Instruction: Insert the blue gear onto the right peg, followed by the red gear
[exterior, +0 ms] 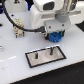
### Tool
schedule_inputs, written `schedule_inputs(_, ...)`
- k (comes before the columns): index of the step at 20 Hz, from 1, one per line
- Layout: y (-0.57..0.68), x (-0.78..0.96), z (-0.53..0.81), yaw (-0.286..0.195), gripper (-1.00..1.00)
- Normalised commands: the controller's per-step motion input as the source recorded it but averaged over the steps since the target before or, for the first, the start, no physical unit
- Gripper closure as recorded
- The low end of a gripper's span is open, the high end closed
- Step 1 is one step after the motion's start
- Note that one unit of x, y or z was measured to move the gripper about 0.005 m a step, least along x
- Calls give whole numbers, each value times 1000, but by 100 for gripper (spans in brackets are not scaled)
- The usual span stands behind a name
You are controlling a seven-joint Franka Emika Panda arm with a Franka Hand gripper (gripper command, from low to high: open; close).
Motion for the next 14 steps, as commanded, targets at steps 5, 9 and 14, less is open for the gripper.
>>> schedule_inputs(5, 18, 72, 267, 0, 100)
schedule_inputs(9, -25, 262, 478, 0, 100)
schedule_inputs(14, -50, 404, 511, 0, 100)
